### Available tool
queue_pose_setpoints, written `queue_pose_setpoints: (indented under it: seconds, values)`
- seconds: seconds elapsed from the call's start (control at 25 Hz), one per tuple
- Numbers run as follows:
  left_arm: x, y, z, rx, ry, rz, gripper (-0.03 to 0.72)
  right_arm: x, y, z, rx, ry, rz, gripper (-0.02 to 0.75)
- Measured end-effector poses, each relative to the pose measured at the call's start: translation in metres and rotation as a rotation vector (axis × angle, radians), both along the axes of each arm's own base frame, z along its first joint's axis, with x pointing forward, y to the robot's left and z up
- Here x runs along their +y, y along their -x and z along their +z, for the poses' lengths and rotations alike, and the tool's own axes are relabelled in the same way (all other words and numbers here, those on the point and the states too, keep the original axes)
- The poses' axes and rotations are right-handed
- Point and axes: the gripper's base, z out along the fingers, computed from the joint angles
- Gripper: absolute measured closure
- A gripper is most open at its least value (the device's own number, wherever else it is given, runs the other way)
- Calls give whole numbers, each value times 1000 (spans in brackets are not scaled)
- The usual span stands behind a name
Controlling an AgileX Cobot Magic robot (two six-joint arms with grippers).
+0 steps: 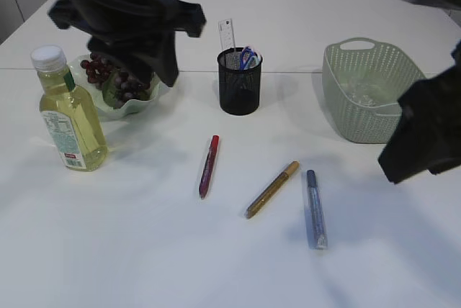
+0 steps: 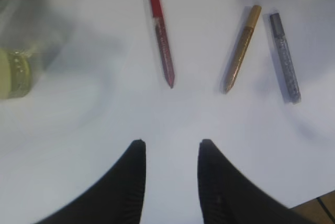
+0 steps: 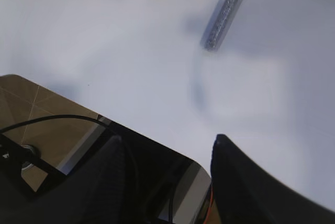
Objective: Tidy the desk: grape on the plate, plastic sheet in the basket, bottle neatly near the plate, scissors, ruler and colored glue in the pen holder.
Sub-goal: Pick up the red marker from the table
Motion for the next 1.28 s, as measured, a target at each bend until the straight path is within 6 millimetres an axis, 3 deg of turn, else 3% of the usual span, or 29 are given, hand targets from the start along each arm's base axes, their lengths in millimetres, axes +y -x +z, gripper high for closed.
queue_pose_setpoints:
  seconds: [0.16,0.32,0.6,0.84,1.28]
  values:
    - [-28,-33,-40,74,-21,1,437,-9,23,-5,-2,-1,0,315]
    - [-50,-59,-84,140,-43,3,437,-12,32,-12,10,4,0,315]
    - [-62,-89,-140,234,-48,67,434,-13,33,-13,12,8,0,315]
    - [-57,-102,-167,302,-56,109,430,-14,33,-13,6,25,1,315]
    - [-44,-114,-191,352,-58,168,430,-14,32,-13,4,29,1,315]
